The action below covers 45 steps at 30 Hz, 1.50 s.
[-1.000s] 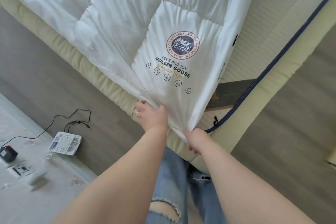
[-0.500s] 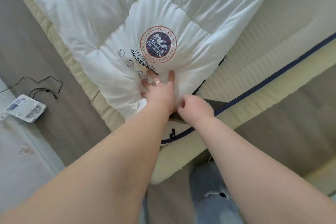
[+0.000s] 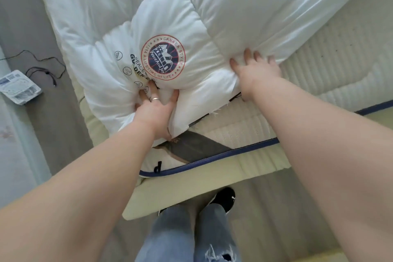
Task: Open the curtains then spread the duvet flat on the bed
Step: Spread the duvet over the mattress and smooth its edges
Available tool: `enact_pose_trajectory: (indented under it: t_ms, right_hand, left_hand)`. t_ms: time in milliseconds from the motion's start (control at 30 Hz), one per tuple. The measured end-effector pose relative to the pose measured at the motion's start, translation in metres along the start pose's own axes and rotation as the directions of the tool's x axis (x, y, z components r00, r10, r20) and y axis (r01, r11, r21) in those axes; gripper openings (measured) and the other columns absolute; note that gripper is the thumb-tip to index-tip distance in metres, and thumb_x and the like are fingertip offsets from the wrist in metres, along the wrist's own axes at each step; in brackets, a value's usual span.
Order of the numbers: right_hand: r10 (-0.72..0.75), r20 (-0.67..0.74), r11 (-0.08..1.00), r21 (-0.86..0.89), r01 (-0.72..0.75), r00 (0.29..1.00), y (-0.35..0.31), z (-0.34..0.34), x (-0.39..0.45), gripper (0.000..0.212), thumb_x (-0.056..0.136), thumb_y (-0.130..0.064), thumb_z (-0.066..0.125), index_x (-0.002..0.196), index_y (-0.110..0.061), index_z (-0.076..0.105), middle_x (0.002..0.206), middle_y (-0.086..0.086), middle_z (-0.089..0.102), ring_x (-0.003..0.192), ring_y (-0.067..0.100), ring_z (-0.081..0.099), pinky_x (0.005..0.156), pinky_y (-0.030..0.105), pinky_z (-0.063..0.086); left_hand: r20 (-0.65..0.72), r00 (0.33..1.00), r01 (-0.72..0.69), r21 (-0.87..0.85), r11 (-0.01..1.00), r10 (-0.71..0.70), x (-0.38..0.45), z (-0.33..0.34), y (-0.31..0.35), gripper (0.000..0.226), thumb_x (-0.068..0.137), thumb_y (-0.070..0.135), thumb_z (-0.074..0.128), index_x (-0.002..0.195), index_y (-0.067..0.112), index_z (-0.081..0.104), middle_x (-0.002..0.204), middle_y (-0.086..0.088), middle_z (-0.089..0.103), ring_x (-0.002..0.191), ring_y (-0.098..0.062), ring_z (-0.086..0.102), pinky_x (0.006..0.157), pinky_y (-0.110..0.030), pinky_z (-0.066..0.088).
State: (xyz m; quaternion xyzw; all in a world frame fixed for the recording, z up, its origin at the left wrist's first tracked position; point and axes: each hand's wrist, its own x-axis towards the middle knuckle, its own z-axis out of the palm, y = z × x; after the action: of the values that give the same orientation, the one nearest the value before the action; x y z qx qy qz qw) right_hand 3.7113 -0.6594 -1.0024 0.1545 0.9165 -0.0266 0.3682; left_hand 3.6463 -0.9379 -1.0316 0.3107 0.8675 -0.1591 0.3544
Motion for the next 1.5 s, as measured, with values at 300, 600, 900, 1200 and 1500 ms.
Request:
enact_pose_trajectory:
  t_ms: [300,600,900,1200,1500]
  right_hand:
    - [-0.128,0.101,0.992,0.009,0.128,0.987,0.021,0.003,0.018,0.124,0.067,-0.051,0.078,0.155,-0.042,-0.01,0.165,0.005,-0.018,0.153,0.028,-0.007,0.122,0.054,0.011]
    - [-0.171,0.093,0.985,0.027,0.169,0.981,0.03,0.001,0.025,0.104,0.079,-0.061,0.064,0.155,-0.045,-0.005,0.167,0.003,-0.014,0.154,0.027,-0.003,0.122,0.052,0.011]
    - [-0.222,-0.299,0.973,-0.133,0.19,0.928,0.068,-0.018,0.005,0.047,0.083,-0.015,0.058,0.127,-0.028,0.048,0.127,0.006,0.053,0.12,0.031,0.046,0.1,0.045,0.039]
    - [-0.269,-0.229,0.957,-0.178,0.231,0.936,0.083,-0.019,-0.007,0.019,0.091,-0.014,0.043,0.106,-0.019,0.053,0.108,0.009,0.062,0.102,0.031,0.057,0.08,0.039,0.037]
    - [-0.31,-0.03,0.93,-0.216,0.296,0.95,0.059,-0.003,-0.045,0.01,0.09,-0.041,0.042,0.091,-0.031,0.044,0.085,-0.006,0.052,0.088,0.023,0.059,0.066,0.034,0.041]
  left_hand:
    - [0.028,0.999,0.031,-0.061,0.998,-0.029,-0.001,-0.002,0.002,0.155,0.045,0.051,0.088,0.139,0.049,-0.035,0.148,-0.034,-0.028,0.135,-0.067,0.0,0.1,-0.072,0.031]
    - [0.023,0.999,0.038,-0.051,0.998,-0.037,-0.007,-0.009,0.001,0.148,0.053,0.051,0.085,0.139,0.05,-0.035,0.147,-0.032,-0.033,0.137,-0.064,-0.006,0.104,-0.072,0.027]
    - [-0.104,0.992,0.064,-0.104,0.993,-0.075,-0.051,-0.002,0.0,0.107,0.075,0.027,0.068,0.149,0.052,-0.006,0.155,-0.021,-0.031,0.144,-0.05,-0.014,0.117,-0.058,0.011]
    - [-0.26,0.927,0.244,-0.126,0.961,-0.27,-0.087,0.008,0.004,0.056,0.079,0.01,0.055,0.131,0.026,0.041,0.13,-0.009,0.042,0.118,-0.033,0.037,0.097,-0.044,0.033]
    - [-0.087,0.971,0.21,-0.15,0.966,-0.224,-0.089,-0.001,-0.022,0.031,0.086,0.004,0.043,0.111,0.018,0.054,0.1,-0.006,0.058,0.096,-0.03,0.06,0.067,-0.034,0.041]
